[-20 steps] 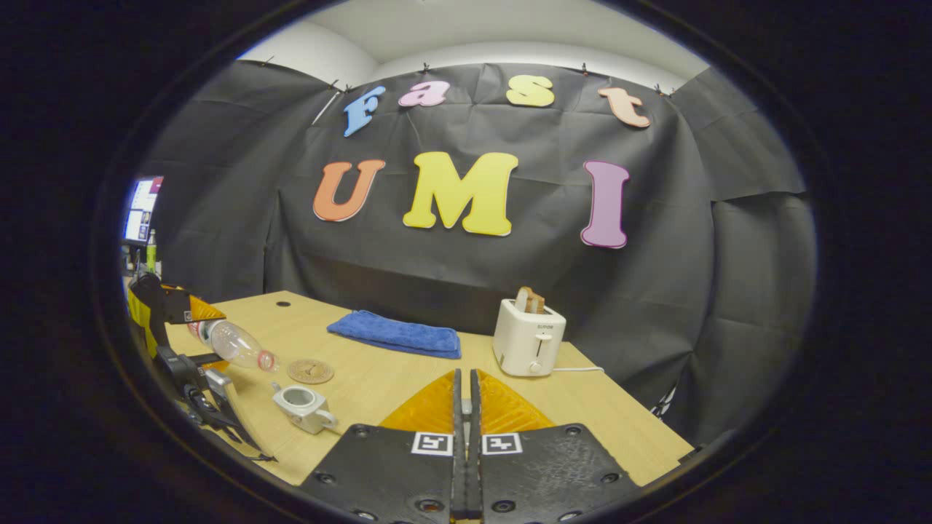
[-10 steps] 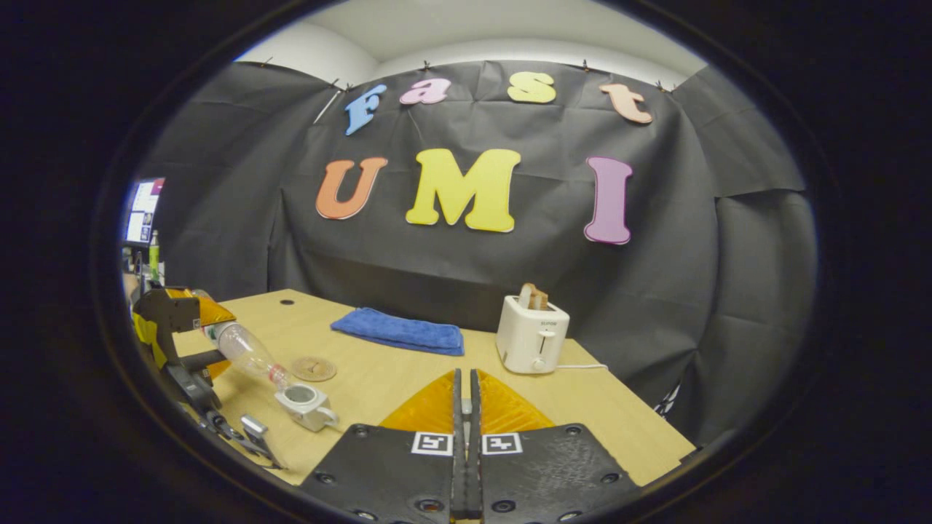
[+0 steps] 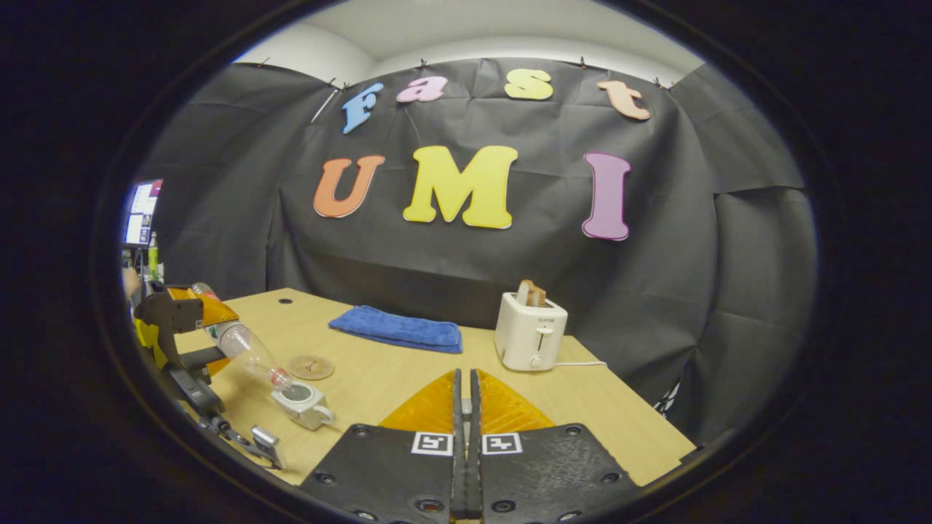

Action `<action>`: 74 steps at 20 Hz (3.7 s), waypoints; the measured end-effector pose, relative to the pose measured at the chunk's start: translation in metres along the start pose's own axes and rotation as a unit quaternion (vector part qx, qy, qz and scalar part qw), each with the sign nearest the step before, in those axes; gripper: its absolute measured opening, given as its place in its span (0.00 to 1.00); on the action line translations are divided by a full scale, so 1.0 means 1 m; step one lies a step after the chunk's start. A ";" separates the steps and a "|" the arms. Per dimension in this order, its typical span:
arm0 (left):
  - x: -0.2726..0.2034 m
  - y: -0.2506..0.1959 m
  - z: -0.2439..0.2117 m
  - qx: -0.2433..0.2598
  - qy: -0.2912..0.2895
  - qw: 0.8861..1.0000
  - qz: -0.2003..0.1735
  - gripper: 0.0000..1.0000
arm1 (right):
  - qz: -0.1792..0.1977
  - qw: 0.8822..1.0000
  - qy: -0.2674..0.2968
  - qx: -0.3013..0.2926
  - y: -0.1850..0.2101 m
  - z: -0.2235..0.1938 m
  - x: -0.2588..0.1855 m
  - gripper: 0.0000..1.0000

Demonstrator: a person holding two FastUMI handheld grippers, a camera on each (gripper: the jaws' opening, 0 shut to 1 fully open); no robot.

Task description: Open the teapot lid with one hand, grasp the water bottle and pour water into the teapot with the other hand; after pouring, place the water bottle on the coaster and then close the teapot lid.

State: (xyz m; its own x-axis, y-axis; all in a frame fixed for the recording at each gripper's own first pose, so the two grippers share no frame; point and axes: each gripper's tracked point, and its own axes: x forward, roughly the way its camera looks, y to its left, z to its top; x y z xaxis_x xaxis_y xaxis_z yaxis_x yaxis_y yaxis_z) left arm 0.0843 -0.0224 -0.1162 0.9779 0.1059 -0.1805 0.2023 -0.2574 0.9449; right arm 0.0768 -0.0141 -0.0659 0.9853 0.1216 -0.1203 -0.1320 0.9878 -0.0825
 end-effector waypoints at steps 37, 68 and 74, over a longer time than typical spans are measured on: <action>-0.011 0.046 0.006 0.141 0.010 0.990 0.020 0.76 | -0.017 1.000 0.001 -0.024 -0.005 -0.001 0.002 0.00; 0.110 0.073 0.022 -0.810 -0.159 0.564 -0.036 0.78 | -0.040 0.999 0.009 0.003 -0.020 -0.012 0.014 0.00; 0.139 0.058 0.042 -0.823 -0.155 0.544 -0.061 0.79 | -0.041 0.999 0.011 0.011 -0.023 -0.015 0.017 0.00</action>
State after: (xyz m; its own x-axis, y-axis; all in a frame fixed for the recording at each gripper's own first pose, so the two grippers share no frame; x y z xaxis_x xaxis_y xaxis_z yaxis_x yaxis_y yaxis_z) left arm 0.2342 -0.0628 -0.0976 0.9763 -0.2065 -0.0646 0.1941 0.9679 -0.1599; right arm 0.0952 -0.0358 -0.0805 0.9899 0.0381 -0.1365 -0.0483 0.9963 -0.0717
